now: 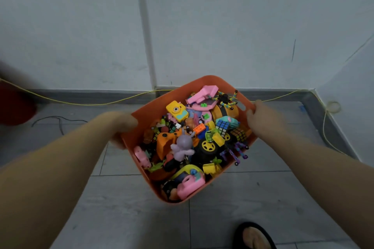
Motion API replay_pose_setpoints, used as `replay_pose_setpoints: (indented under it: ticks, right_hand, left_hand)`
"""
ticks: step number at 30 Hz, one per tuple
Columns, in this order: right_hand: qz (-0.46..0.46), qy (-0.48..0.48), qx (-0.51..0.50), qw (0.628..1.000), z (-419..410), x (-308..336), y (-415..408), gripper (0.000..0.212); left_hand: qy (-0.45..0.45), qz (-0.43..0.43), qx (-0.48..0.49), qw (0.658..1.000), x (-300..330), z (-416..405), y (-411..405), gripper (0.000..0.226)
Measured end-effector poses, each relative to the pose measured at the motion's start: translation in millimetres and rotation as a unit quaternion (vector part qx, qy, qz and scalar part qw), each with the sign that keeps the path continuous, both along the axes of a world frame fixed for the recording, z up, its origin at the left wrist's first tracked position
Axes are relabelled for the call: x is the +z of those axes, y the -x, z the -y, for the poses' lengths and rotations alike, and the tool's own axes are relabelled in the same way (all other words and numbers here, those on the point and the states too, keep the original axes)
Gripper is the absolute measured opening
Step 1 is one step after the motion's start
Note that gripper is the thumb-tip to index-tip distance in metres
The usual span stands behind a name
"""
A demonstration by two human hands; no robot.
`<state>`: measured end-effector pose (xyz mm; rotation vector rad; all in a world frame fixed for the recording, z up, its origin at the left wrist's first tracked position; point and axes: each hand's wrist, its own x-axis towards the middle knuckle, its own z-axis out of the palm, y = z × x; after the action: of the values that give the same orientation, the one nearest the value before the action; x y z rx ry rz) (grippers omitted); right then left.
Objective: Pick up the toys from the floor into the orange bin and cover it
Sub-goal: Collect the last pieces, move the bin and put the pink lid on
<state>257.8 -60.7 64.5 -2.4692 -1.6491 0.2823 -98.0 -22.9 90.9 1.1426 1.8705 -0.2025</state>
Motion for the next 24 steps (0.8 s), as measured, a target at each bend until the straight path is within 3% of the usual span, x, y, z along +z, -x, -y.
replay_pose_setpoints:
  ticks: [3, 6, 10, 12, 14, 16, 18, 21, 24]
  right_hand:
    - [0.065, 0.018, 0.036, 0.997, 3.1, 5.4, -6.8, 0.009]
    - [0.129, 0.102, 0.107, 0.981, 8.4, 12.2, -1.6, 0.016]
    - [0.05, 0.271, 0.118, 0.954, 28.1, 28.7, 16.0, 0.023]
    - [0.006, 0.381, 0.076, 0.921, 36.4, 47.4, 25.6, 0.028]
    - [0.042, 0.465, 0.068, 0.882, 39.3, 75.5, 48.5, 0.035]
    - [0.176, 0.419, 0.151, 0.878, 30.5, 101.6, 78.7, 0.026]
    - [0.228, 0.269, 0.231, 0.907, 12.9, 112.6, 113.7, 0.031]
    - [0.105, 0.081, 0.274, 0.952, -12.5, 110.9, 181.7, 0.027]
    - [-0.044, 0.025, 0.301, 0.952, -13.5, 104.9, 263.8, 0.019]
  left_hand:
    - [-0.008, 0.025, 0.008, 1.0, -1.2, 11.7, 3.0, 0.027]
    - [-0.052, -0.022, -0.021, 0.998, 2.0, 5.4, 5.1, 0.019]
    - [-0.166, -0.12, -0.112, 0.972, 6.0, -8.7, 22.2, 0.013]
    - [-0.191, -0.124, -0.122, 0.966, 6.6, -8.9, 25.9, 0.016]
    - [-0.186, -0.089, -0.098, 0.974, 8.4, -4.7, 29.4, 0.014]
    - [-0.165, -0.029, -0.043, 0.985, 11.1, -0.6, 36.8, 0.015]
    - [-0.156, 0.007, -0.002, 0.988, 16.5, 1.8, 49.6, 0.026]
    - [-0.168, 0.017, 0.035, 0.985, 25.0, 10.0, 80.7, 0.031]
    - [-0.168, 0.005, 0.071, 0.983, 18.6, 23.0, 119.6, 0.03]
